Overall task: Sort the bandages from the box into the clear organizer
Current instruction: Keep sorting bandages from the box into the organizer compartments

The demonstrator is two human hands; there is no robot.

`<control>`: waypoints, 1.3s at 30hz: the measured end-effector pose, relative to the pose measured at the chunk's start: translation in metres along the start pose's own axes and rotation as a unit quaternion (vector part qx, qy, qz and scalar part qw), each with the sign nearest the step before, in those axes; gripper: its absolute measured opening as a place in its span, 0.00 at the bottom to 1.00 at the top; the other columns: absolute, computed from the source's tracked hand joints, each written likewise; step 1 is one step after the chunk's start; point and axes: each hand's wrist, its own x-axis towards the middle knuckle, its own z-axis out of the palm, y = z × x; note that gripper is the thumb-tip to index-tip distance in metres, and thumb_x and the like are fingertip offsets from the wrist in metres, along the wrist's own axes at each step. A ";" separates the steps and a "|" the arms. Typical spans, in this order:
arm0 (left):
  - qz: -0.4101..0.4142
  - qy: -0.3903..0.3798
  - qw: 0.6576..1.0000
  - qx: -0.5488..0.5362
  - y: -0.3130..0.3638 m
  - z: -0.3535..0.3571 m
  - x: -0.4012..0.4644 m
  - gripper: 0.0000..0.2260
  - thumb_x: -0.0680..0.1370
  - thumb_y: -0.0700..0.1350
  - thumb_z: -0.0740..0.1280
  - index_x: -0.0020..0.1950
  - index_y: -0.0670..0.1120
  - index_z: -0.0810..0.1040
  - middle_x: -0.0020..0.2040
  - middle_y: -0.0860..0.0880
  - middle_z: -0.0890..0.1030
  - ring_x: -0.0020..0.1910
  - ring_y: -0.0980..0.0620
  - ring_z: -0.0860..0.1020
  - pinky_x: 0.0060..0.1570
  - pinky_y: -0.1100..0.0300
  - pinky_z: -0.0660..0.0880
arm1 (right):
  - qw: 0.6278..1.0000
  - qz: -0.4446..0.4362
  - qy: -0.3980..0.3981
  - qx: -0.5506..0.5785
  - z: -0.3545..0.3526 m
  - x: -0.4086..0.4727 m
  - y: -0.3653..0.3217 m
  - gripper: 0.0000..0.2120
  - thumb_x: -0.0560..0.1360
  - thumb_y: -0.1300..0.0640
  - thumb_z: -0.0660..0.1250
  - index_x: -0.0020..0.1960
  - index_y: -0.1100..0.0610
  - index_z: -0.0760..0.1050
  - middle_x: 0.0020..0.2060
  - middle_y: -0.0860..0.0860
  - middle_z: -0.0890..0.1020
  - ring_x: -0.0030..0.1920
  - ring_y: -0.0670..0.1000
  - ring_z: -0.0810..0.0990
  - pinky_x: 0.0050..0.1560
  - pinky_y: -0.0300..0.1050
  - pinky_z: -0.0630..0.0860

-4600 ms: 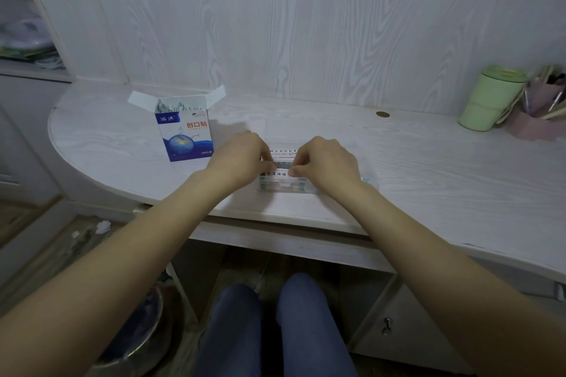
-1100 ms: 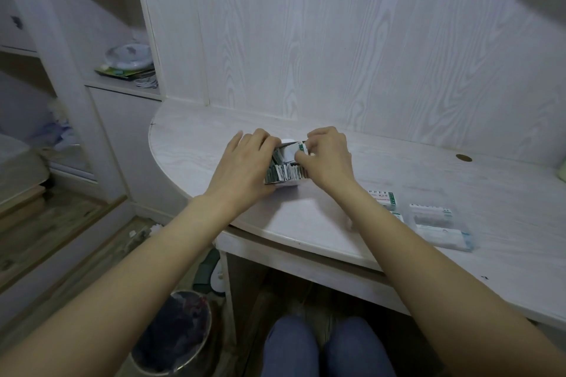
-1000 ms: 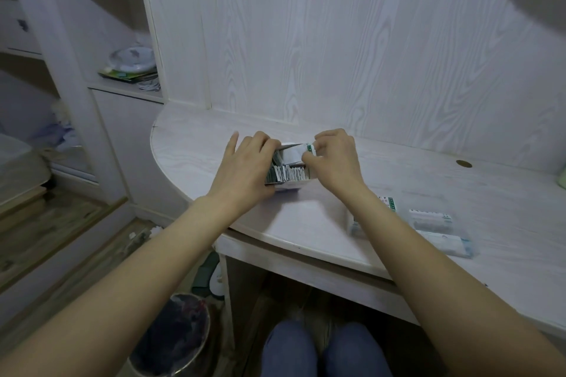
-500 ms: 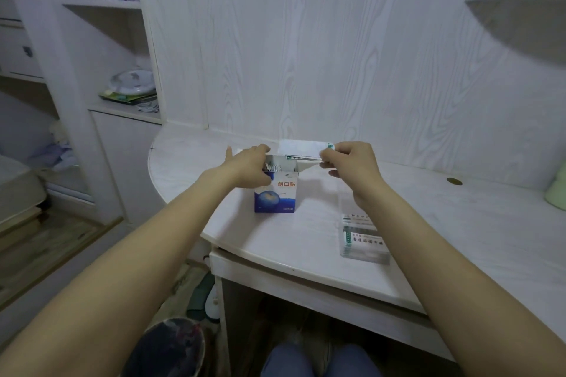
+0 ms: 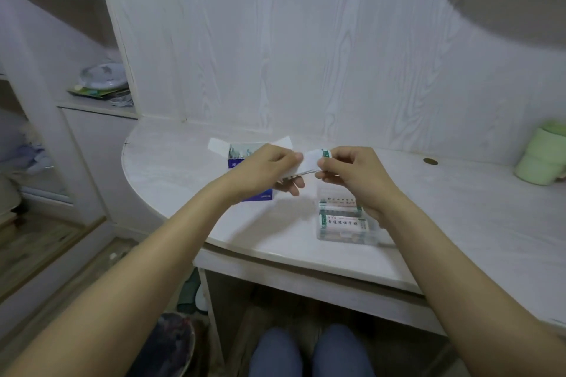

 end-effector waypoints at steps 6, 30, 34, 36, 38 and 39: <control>-0.030 0.008 0.988 -0.154 0.003 0.033 0.004 0.11 0.81 0.41 0.60 0.52 0.35 0.78 0.43 0.42 0.82 0.43 0.50 0.84 0.42 0.63 0.80 | 0.999 0.011 0.045 0.026 -0.019 -0.016 0.007 0.04 0.70 0.63 0.73 0.43 0.63 0.79 0.32 0.53 0.82 0.33 0.46 0.81 0.40 0.37 0.79; -0.101 0.168 0.891 -0.410 -0.004 0.072 0.009 0.05 0.76 0.38 0.68 0.51 0.41 0.78 0.43 0.45 0.84 0.38 0.52 0.83 0.40 0.61 0.81 | 0.985 0.084 0.094 0.120 -0.048 -0.031 0.034 0.07 0.74 0.71 0.66 0.48 0.63 0.79 0.40 0.60 0.83 0.36 0.47 0.84 0.41 0.35 0.80; -0.112 0.207 0.876 -0.422 -0.008 0.063 0.009 0.05 0.76 0.37 0.68 0.52 0.41 0.77 0.45 0.43 0.83 0.37 0.52 0.84 0.41 0.62 0.81 | 0.981 0.065 0.099 0.154 -0.055 -0.028 0.039 0.06 0.75 0.61 0.69 0.41 0.63 0.80 0.37 0.55 0.83 0.40 0.48 0.82 0.45 0.35 0.79; -0.113 0.207 0.876 -0.420 -0.010 0.061 0.008 0.08 0.76 0.37 0.68 0.55 0.40 0.76 0.47 0.43 0.83 0.39 0.51 0.84 0.41 0.62 0.81 | 0.983 0.062 0.101 0.137 -0.057 -0.028 0.042 0.08 0.74 0.59 0.70 0.41 0.64 0.80 0.37 0.54 0.83 0.40 0.49 0.82 0.45 0.35 0.79; -0.116 0.201 0.879 -0.416 -0.013 0.061 0.008 0.12 0.76 0.37 0.68 0.58 0.39 0.75 0.47 0.43 0.84 0.40 0.50 0.84 0.40 0.62 0.81 | 0.994 0.053 0.086 0.030 -0.057 -0.029 0.047 0.02 0.72 0.63 0.72 0.42 0.61 0.80 0.37 0.53 0.82 0.39 0.47 0.81 0.41 0.33 0.77; -0.116 0.197 0.881 -0.414 -0.013 0.061 0.008 0.13 0.76 0.37 0.68 0.59 0.38 0.75 0.48 0.43 0.83 0.40 0.50 0.84 0.41 0.62 0.81 | 0.995 0.054 0.076 -0.027 -0.057 -0.030 0.049 0.03 0.71 0.65 0.72 0.42 0.59 0.80 0.37 0.51 0.82 0.38 0.45 0.80 0.39 0.34 0.76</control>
